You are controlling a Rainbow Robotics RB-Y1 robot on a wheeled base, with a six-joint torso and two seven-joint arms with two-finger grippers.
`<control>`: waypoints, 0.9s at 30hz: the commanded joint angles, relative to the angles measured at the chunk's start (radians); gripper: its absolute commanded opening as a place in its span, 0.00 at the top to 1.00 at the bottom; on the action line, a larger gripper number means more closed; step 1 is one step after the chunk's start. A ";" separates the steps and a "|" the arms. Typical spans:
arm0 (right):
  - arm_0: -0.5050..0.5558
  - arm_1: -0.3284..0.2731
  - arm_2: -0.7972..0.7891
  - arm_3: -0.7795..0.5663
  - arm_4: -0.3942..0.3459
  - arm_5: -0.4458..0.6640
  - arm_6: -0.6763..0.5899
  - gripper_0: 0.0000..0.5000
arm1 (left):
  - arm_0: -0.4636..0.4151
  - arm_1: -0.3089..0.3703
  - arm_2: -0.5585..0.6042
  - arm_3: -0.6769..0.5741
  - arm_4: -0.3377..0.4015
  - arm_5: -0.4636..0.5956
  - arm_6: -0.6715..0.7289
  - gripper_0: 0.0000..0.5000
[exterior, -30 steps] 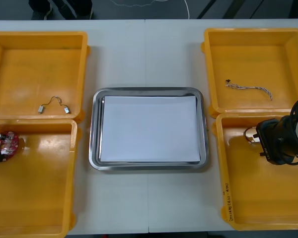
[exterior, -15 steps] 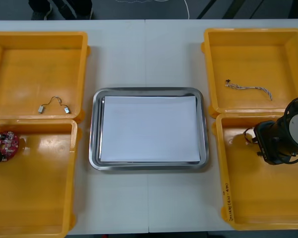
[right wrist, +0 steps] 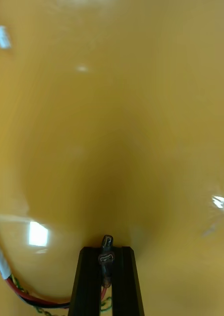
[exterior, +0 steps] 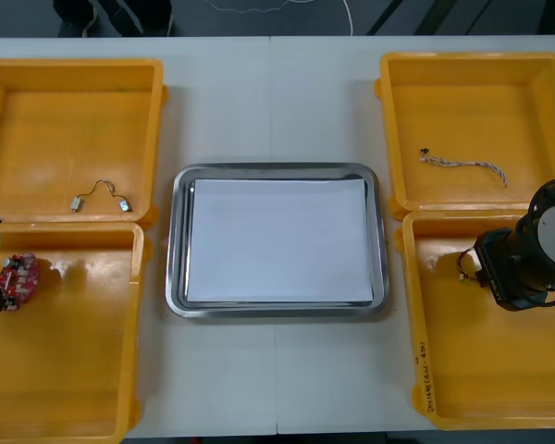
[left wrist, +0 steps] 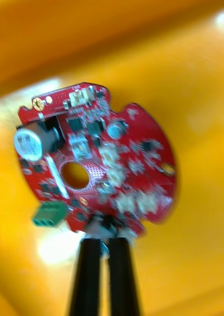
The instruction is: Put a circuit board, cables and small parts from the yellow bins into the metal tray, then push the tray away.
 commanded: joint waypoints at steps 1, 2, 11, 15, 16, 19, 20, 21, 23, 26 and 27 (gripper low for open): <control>-0.015 -0.021 -0.008 -0.008 -0.023 0.057 -0.033 1.00 | 0.082 -0.010 0.036 -0.117 0.009 0.024 -0.013 1.00; -0.012 -0.031 -0.008 -0.016 -0.030 0.073 -0.036 1.00 | 0.096 -0.010 0.036 -0.138 0.007 0.027 0.002 1.00; 0.073 -0.118 -0.040 -0.160 -0.132 0.194 -0.044 1.00 | 0.163 -0.010 0.033 -0.218 0.005 0.030 0.027 1.00; 0.169 -0.143 -0.088 -0.266 -0.176 0.209 -0.045 1.00 | 0.160 -0.010 0.033 -0.219 0.004 0.030 0.028 0.81; 0.202 -0.143 -0.109 -0.298 -0.178 0.211 -0.045 1.00 | 0.157 -0.010 0.036 -0.219 0.005 0.030 0.027 0.31; 0.280 -0.149 -0.146 -0.368 -0.181 0.223 -0.040 1.00 | 0.150 -0.010 0.038 -0.218 0.005 0.030 0.028 0.00; 0.294 -0.149 -0.154 -0.379 -0.181 0.231 -0.040 1.00 | 0.148 -0.010 0.039 -0.218 0.005 0.030 0.028 0.00; 0.317 -0.149 -0.166 -0.398 -0.182 0.243 -0.034 1.00 | 0.145 -0.010 0.042 -0.218 0.007 0.030 0.028 0.00; 0.360 -0.149 -0.189 -0.427 -0.181 0.246 -0.028 1.00 | 0.133 -0.010 0.048 -0.218 0.007 0.040 0.031 0.00; 0.400 -0.150 -0.204 -0.453 -0.165 0.246 -0.011 1.00 | 0.104 -0.009 0.056 -0.210 0.007 0.074 0.038 0.00; 0.410 -0.150 -0.208 -0.457 -0.156 0.245 -0.008 1.00 | 0.094 -0.009 0.059 -0.205 0.005 0.086 0.039 0.00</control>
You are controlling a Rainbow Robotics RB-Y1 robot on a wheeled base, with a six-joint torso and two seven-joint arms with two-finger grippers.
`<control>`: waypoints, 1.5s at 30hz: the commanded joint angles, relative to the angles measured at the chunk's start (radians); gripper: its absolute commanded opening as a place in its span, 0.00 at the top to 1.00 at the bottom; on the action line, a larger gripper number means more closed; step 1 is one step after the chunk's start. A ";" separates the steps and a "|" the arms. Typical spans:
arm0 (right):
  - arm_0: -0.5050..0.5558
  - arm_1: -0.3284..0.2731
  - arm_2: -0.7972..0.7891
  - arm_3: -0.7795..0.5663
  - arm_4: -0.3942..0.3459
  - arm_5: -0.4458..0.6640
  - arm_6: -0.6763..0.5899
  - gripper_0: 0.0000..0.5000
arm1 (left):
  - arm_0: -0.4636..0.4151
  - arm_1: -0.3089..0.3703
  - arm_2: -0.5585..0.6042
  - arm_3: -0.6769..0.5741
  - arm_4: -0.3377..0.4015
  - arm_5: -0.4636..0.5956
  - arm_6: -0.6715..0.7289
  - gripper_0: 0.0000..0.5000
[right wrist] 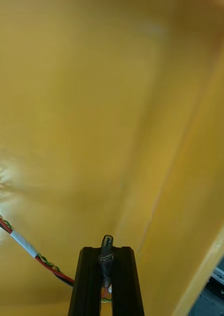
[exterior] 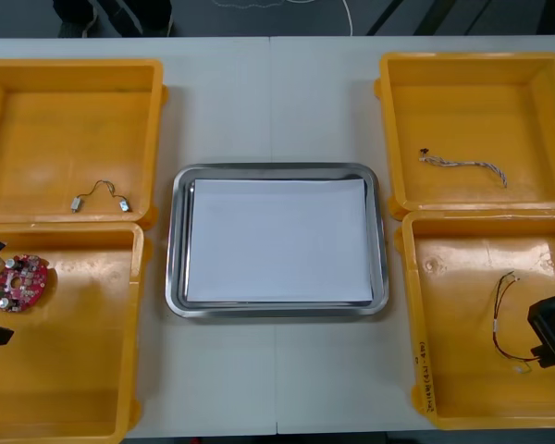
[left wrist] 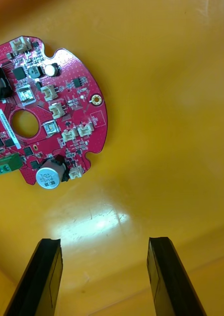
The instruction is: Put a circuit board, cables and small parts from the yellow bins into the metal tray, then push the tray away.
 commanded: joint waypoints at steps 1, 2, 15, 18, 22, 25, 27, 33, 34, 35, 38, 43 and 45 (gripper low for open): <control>0.080 -0.040 -0.052 -0.054 0.025 0.004 -0.002 1.00 | -0.055 -0.009 0.045 -0.008 0.003 0.060 0.040 0.00; 0.083 -0.040 -0.054 -0.054 0.026 0.003 -0.001 1.00 | -0.062 -0.009 0.045 -0.002 0.003 0.062 0.040 0.00; 0.091 -0.023 -0.057 0.027 0.110 -0.157 0.072 1.00 | -0.207 0.043 -0.035 0.190 -0.003 0.019 0.030 0.00; 0.091 -0.020 -0.048 0.050 0.126 -0.175 0.122 1.00 | -0.226 0.047 -0.052 0.229 -0.003 -0.006 0.025 0.00; 0.089 -0.017 -0.043 0.079 0.137 -0.204 0.142 1.00 | -0.241 0.045 -0.070 0.265 -0.005 -0.027 0.022 0.00; 0.083 -0.017 -0.032 0.087 0.152 -0.220 0.154 1.00 | -0.244 0.045 -0.081 0.275 -0.006 -0.029 0.022 0.00; 0.082 -0.017 -0.028 0.087 0.157 -0.224 0.157 1.00 | -0.244 0.047 -0.084 0.275 -0.008 -0.029 0.022 0.00; 0.079 -0.017 -0.026 0.087 0.163 -0.236 0.167 0.94 | -0.241 0.045 -0.086 0.285 -0.012 -0.029 0.024 0.00; 0.079 -0.017 -0.026 0.087 0.163 -0.236 0.168 0.81 | -0.241 0.047 -0.086 0.290 -0.012 -0.030 0.022 0.00; 0.079 -0.017 -0.026 0.089 0.163 -0.236 0.170 0.74 | -0.241 0.045 -0.086 0.293 -0.012 -0.033 0.021 0.00; 0.079 -0.017 -0.026 0.087 0.161 -0.236 0.180 0.38 | -0.241 0.047 -0.086 0.305 -0.012 -0.039 0.017 0.00; 0.077 -0.020 -0.028 0.087 0.158 -0.235 0.202 0.00 | -0.233 0.045 -0.086 0.307 -0.014 -0.038 0.014 0.00; 0.074 -0.024 -0.031 0.087 0.157 -0.230 0.240 0.00 | -0.232 0.047 -0.086 0.307 -0.015 -0.038 0.016 0.00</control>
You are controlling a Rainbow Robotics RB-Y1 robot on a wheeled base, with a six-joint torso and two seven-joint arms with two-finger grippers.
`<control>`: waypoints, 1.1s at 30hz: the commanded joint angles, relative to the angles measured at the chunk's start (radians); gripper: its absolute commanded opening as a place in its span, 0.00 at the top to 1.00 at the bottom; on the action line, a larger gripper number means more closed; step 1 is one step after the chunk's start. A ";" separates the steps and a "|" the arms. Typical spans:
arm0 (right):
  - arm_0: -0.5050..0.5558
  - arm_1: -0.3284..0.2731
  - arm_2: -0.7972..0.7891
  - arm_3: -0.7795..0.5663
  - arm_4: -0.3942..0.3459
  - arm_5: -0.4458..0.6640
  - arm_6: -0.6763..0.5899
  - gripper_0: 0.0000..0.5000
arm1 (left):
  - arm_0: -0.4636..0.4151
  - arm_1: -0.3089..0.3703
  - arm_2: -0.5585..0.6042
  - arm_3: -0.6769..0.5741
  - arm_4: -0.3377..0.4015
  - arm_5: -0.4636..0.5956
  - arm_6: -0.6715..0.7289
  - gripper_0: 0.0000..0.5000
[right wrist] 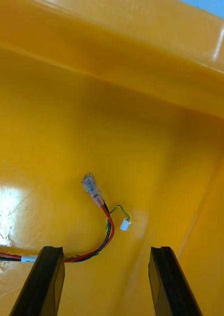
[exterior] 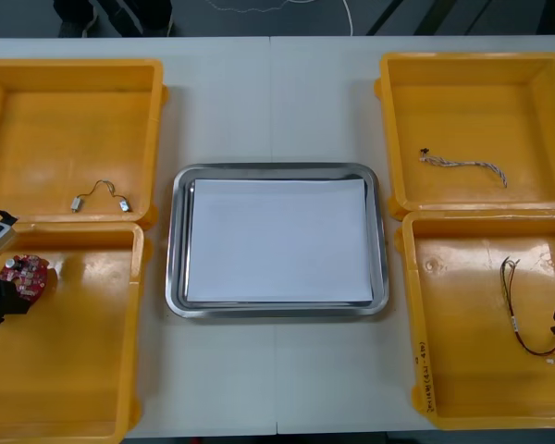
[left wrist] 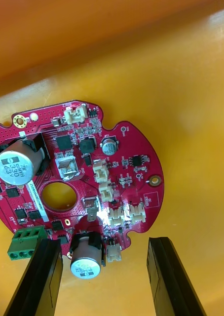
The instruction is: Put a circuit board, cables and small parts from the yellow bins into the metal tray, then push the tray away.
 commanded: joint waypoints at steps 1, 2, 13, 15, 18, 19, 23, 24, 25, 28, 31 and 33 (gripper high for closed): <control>-0.005 -0.024 -0.003 -0.002 0.003 0.005 0.114 0.00 | -0.011 0.043 -0.011 -0.004 -0.011 -0.010 0.016 0.00; -0.007 -0.024 -0.014 -0.004 -0.001 0.013 0.143 0.00 | -0.011 0.043 -0.011 -0.004 -0.012 -0.008 0.016 0.00; -0.044 -0.046 -0.052 -0.039 -0.009 0.072 0.484 0.00 | -0.011 0.041 -0.011 0.016 -0.019 -0.004 0.011 0.26; -0.053 -0.046 -0.052 -0.039 -0.011 0.074 0.557 0.00 | -0.011 0.041 -0.012 0.022 -0.019 -0.005 0.011 0.25; -0.070 -0.046 -0.052 -0.040 -0.018 0.074 0.659 0.00 | -0.011 0.041 -0.011 0.027 -0.019 -0.004 0.007 0.41; -0.078 -0.044 -0.052 -0.039 -0.020 0.074 0.700 0.00 | -0.011 0.041 -0.011 0.028 -0.016 -0.004 0.007 0.58; -0.102 -0.044 -0.045 -0.040 -0.028 0.072 0.867 0.00 | -0.011 0.041 -0.011 0.028 -0.017 0.000 0.005 0.94; -0.105 -0.044 -0.040 -0.040 -0.029 0.071 0.898 0.00 | -0.013 0.041 -0.011 0.028 -0.017 0.000 0.005 0.97; -0.108 -0.044 -0.035 -0.040 -0.031 0.071 0.930 0.00 | -0.011 0.041 -0.011 0.027 -0.017 0.003 0.005 1.00; -0.108 -0.044 -0.029 -0.040 -0.034 0.065 1.008 0.00 | -0.011 0.041 -0.011 0.027 -0.017 0.004 0.004 1.00; -0.105 -0.043 -0.029 -0.042 -0.044 0.057 1.056 0.00 | -0.019 0.041 -0.011 0.027 -0.016 0.015 0.004 1.00; -0.096 -0.043 -0.029 -0.042 -0.049 0.037 1.079 0.00 | -0.026 0.041 -0.007 0.022 -0.012 0.032 0.005 1.00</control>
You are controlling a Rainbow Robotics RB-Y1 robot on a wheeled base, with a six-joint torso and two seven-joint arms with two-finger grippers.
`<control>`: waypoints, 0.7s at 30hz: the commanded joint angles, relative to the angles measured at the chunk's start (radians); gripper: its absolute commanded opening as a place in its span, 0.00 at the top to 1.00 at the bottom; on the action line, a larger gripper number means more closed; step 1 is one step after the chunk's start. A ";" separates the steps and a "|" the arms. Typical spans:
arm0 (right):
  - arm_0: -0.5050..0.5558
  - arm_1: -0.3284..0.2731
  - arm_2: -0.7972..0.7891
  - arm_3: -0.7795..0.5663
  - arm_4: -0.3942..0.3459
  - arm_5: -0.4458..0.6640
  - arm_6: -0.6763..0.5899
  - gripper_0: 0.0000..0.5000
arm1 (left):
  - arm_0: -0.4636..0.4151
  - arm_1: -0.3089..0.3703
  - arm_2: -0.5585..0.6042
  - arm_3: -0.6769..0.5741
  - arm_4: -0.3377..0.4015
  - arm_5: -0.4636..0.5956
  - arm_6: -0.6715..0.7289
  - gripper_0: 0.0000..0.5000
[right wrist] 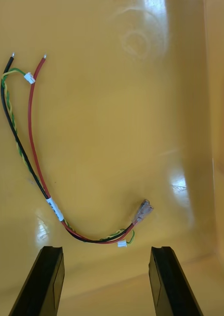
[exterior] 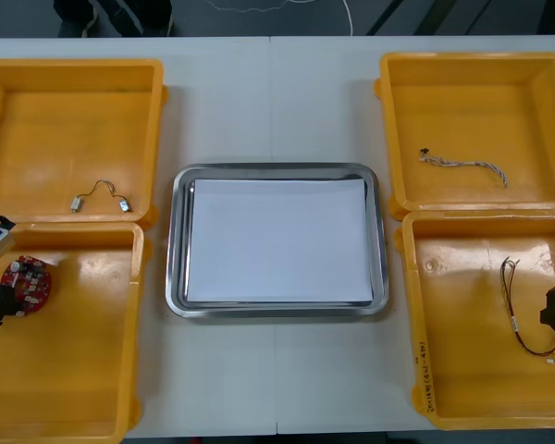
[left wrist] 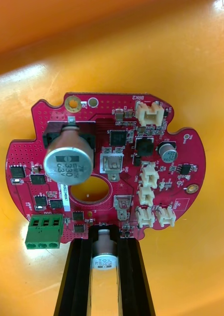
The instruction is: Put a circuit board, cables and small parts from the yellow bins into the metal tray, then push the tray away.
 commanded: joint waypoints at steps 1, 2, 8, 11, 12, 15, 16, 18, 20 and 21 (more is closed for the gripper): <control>0.007 -0.038 -0.006 -0.032 -0.018 -0.044 0.092 0.00 | -0.026 0.041 0.000 -0.012 0.000 0.039 0.007 1.00; 0.013 -0.038 -0.003 -0.032 -0.020 -0.054 0.095 0.00 | -0.026 0.041 0.003 -0.018 0.002 0.047 0.007 1.00; 0.031 -0.034 0.031 -0.032 -0.031 -0.113 0.120 0.00 | -0.006 0.043 0.049 -0.101 0.031 0.128 0.025 1.00; 0.022 -0.021 0.040 -0.032 -0.037 -0.111 0.135 0.00 | 0.020 0.041 0.060 -0.141 0.040 0.139 0.036 1.00; 0.017 -0.015 0.045 -0.032 -0.037 -0.111 0.143 0.00 | 0.032 0.041 0.060 -0.158 0.040 0.137 0.042 1.00; 0.011 -0.001 0.054 -0.029 -0.035 -0.109 0.189 0.00 | 0.061 0.041 0.063 -0.198 0.039 0.142 0.056 1.00; 0.011 0.003 0.054 -0.027 -0.037 -0.111 0.200 0.00 | 0.069 0.041 0.063 -0.210 0.039 0.145 0.059 1.00; 0.011 0.011 0.054 -0.023 -0.038 -0.109 0.223 0.00 | 0.086 0.041 0.063 -0.230 0.039 0.150 0.067 1.00; 0.011 0.015 0.059 -0.009 -0.040 -0.109 0.252 0.00 | 0.115 0.041 0.061 -0.259 0.037 0.154 0.074 1.00; 0.011 0.017 0.059 -0.004 -0.041 -0.109 0.256 0.00 | 0.121 0.041 0.063 -0.265 0.037 0.154 0.074 1.00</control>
